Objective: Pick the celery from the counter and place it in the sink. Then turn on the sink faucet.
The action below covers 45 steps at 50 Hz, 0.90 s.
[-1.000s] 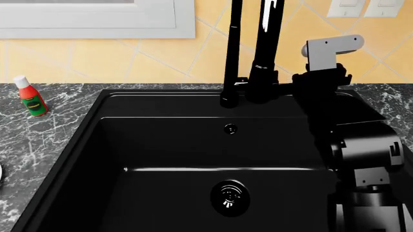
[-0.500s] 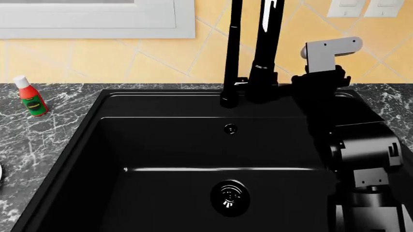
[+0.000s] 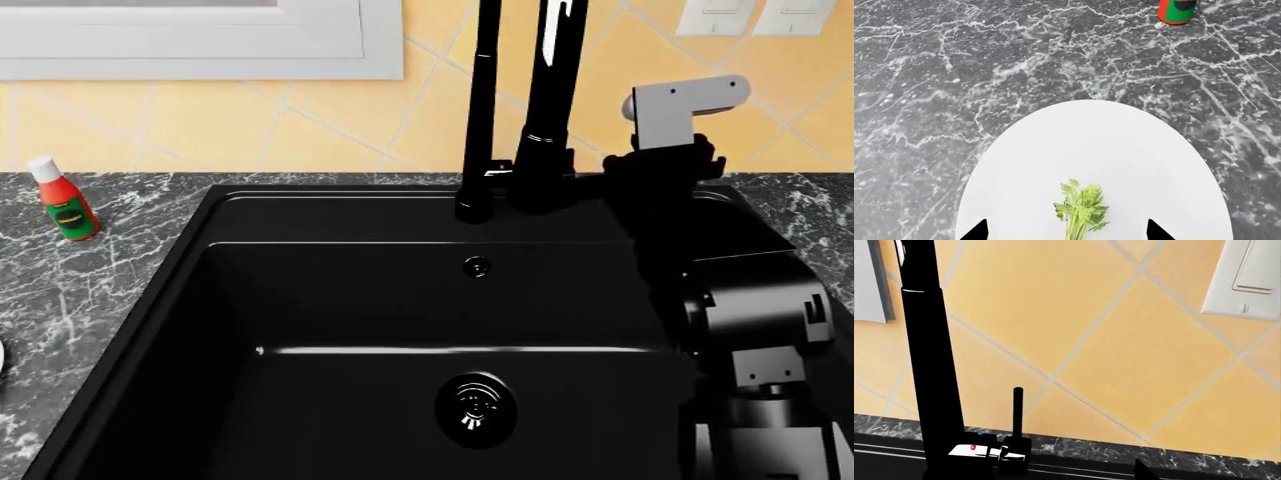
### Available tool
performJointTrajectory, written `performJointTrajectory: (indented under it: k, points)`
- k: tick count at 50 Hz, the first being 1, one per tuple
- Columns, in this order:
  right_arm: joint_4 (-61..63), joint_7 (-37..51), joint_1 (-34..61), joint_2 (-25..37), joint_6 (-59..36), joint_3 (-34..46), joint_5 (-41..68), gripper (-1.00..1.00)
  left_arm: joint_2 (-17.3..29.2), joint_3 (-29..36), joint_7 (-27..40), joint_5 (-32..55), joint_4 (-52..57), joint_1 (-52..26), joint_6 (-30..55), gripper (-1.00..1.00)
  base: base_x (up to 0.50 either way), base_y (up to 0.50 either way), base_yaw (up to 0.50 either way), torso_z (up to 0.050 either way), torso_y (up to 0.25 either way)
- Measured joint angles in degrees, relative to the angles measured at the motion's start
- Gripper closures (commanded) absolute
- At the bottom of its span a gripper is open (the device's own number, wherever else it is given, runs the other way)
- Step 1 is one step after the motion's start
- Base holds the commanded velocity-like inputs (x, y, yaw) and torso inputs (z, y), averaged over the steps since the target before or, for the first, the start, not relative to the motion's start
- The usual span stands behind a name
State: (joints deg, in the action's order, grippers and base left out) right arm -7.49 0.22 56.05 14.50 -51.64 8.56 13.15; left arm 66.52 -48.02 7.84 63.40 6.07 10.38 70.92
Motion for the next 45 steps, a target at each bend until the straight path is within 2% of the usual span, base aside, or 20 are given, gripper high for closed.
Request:
performJointTrajectory:
  k: [39, 40, 45]
  points:
    - [-0.2, 0.4, 0.1, 0.3, 0.4, 0.3, 0.8, -1.0, -1.8, 2.5, -3.2, -2.1, -1.8, 1.7, -3.2, -1.0, 0.0, 0.0, 0.0, 0.0, 0.0]
    - [-0.2, 0.4, 0.0, 0.3, 0.4, 0.3, 0.9, -1.0, -1.8, 2.4, -3.3, -2.1, -1.9, 1.7, -3.2, 1.0, 0.0, 0.0, 0.0, 0.0, 0.0]
    - [-0.2, 0.5, -0.1, 0.3, 0.5, 0.3, 1.0, -1.0, -2.0, 2.1, -3.6, -2.3, -2.2, 2.1, -3.3, 1.0, 0.0, 0.0, 0.0, 0.0, 0.0]
